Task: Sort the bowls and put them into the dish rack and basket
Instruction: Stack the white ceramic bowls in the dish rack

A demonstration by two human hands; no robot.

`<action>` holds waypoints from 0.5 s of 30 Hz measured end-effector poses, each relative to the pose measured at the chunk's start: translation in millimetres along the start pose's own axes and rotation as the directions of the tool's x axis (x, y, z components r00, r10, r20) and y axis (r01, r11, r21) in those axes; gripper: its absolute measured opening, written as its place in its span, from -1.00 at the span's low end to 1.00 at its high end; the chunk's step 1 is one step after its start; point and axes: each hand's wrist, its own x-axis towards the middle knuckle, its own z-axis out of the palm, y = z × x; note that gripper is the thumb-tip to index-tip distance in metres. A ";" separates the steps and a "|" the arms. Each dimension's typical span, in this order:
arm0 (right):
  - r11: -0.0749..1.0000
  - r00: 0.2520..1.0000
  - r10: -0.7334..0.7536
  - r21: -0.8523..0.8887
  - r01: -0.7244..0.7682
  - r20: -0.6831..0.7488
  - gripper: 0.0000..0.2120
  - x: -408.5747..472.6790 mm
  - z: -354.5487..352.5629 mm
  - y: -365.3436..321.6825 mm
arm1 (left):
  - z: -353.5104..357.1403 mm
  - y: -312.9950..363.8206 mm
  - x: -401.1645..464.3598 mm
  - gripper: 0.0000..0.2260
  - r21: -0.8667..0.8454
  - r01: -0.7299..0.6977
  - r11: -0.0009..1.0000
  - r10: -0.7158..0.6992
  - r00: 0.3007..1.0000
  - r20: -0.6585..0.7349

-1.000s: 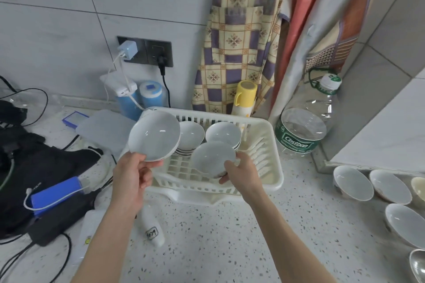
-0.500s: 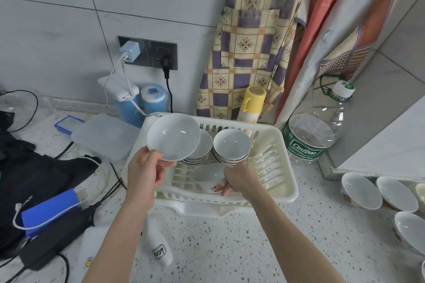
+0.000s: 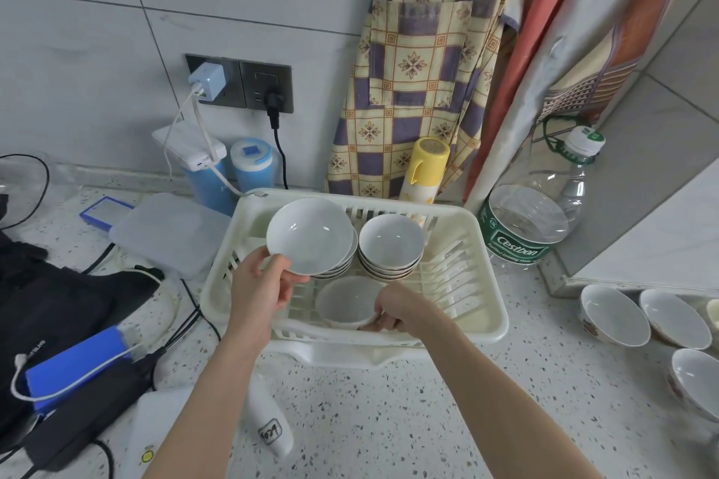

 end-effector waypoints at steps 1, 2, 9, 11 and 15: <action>1.000 0.999 -0.016 0.008 0.016 -0.031 -0.87 1.6 0.4 2.5 | -0.3 -0.8 0.9 -0.81 -0.002 0.005 1.000 -0.005 1.000 0.001; 0.999 0.997 -0.035 0.009 0.036 -0.068 -0.76 5.0 0.5 5.7 | -0.8 -1.5 1.8 -0.82 -0.005 0.007 1.000 -0.007 1.000 -0.001; 0.983 0.978 -0.152 -0.129 0.134 -0.141 -0.50 11.9 4.1 14.1 | -2.6 -1.9 3.8 -0.84 -0.008 0.012 1.000 -0.012 1.000 -0.004; 0.976 0.976 -0.166 -0.162 0.142 -0.144 -0.49 13.7 5.4 14.6 | -3.0 -1.6 3.5 -0.83 -0.005 0.021 1.000 -0.021 1.000 -0.005; 0.950 0.960 -0.204 -0.277 0.146 -0.191 -0.73 10.4 4.0 17.5 | -2.7 -1.1 3.3 -0.81 0.021 0.033 0.999 -0.034 0.999 0.014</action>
